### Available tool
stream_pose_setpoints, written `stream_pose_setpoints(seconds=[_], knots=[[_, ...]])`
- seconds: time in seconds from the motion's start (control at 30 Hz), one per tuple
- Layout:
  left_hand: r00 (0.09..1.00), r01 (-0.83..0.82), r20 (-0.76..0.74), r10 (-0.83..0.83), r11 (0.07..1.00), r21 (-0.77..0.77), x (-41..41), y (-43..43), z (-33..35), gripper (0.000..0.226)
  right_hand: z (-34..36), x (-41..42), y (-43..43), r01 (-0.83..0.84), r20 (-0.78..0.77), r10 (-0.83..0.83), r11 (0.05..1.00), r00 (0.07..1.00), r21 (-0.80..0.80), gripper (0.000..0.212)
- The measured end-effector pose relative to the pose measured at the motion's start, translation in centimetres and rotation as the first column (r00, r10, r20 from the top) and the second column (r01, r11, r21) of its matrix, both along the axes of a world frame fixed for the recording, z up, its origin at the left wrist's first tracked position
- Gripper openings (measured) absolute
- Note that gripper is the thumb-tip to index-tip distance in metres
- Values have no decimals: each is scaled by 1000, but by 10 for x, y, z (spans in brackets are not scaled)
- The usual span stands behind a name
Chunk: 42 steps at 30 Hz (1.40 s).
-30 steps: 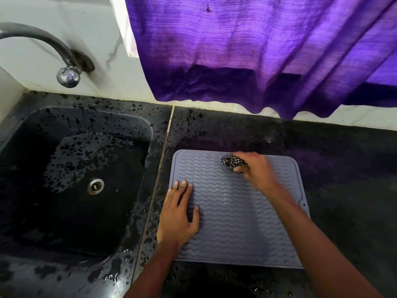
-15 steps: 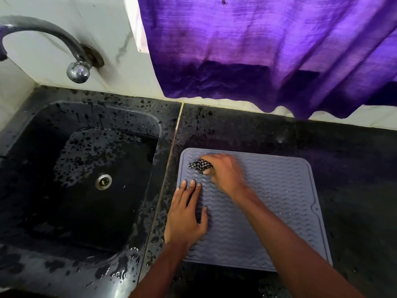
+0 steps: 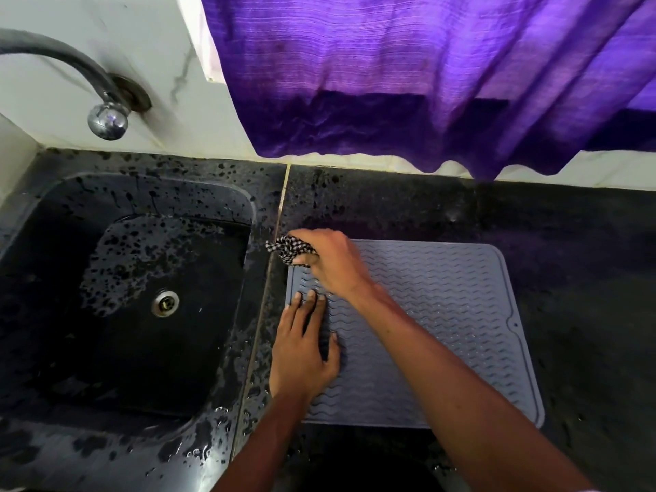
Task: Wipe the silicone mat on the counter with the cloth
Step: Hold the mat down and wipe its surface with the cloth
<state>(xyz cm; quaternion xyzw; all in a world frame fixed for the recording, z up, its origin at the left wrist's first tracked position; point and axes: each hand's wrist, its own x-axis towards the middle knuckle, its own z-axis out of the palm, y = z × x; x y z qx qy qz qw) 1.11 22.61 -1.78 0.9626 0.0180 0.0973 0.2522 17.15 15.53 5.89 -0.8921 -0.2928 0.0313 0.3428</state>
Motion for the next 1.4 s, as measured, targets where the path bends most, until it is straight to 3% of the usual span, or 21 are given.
stream_pose_setpoints(seconds=[0.1, 0.2, 0.27, 0.4, 0.73, 0.87, 1.17, 1.4], knots=[[1000, -2, 15, 2, 1000, 2, 0, 1, 1, 64, 8, 5, -32, 6, 102, 2, 997, 995, -81, 42], [999, -8, 33, 8, 1000, -4, 0, 0, 1, 64, -7, 6, -66, 49, 60, -39, 982, 997, -181, 39], [1000, -6, 23, 6, 1000, 0, -1, -1, 1, 65, -18, -3, -74, 79, 8, -79, 977, 997, -200, 39], [1000, -4, 9, 4, 1000, 13, -1, 0, 0, 65, -25, -16, -54, 116, 60, -107, 976, 992, -182, 40], [999, -31, -21, 31, 1000, -2, -2, -3, 2, 60, -14, -12, 10, -113, 16, 117, 979, 993, -168, 42], [999, -35, -21, 35, 999, -16, -1, -3, 4, 57, 0, -23, 7, -142, 97, 180, 940, 979, -309, 28], [1000, -26, -7, 27, 1000, 5, -2, -3, 1, 66, -8, 0, 12, -96, 78, 125, 946, 989, -308, 40], [1000, -24, -2, 24, 1000, 14, -2, -4, 0, 66, -8, 18, 24, 64, 127, -16, 919, 992, -388, 56]])
